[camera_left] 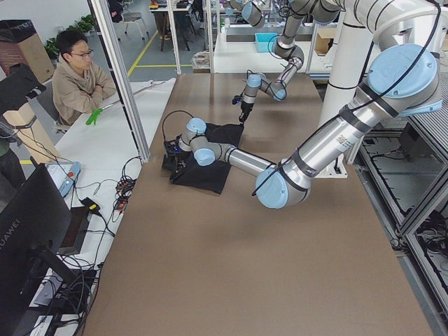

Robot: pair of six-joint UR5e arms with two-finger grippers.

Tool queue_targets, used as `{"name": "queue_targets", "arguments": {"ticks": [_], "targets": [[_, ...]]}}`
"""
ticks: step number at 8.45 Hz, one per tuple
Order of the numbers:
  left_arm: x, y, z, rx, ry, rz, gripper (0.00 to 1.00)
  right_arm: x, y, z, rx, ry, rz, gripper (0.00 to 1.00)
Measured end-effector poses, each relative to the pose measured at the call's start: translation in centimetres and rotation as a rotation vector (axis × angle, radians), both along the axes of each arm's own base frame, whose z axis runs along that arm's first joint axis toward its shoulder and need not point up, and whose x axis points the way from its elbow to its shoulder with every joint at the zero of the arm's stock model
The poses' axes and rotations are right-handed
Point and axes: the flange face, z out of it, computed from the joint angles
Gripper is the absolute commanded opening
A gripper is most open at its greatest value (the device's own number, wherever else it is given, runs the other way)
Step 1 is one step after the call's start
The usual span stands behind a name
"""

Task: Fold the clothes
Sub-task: 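Grasp the folded shirt's corner with the right gripper and drag it toward the robot, then move both grippers to the shirt's edges near the collar and grasp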

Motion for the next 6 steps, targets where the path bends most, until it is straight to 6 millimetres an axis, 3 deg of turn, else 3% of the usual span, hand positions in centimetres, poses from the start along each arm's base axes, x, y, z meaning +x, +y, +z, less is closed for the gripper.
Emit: {"name": "queue_targets", "arguments": {"ticks": [2, 5, 6], "targets": [[-0.1, 0.1, -0.7, 0.006, 0.009, -0.002, 0.77, 1.9, 6.4, -2.9, -0.041, -0.102, -0.152, 0.0], [0.3, 0.5, -1.3, 0.011, 0.015, 0.005, 0.77, 1.0, 16.5, -9.4, -0.099, -0.253, -0.363, 0.03], [0.6, 0.7, -1.5, 0.012, 0.016, 0.008, 0.78, 0.5, 19.3, -10.6, -0.101, -0.277, -0.425, 0.96]]}}
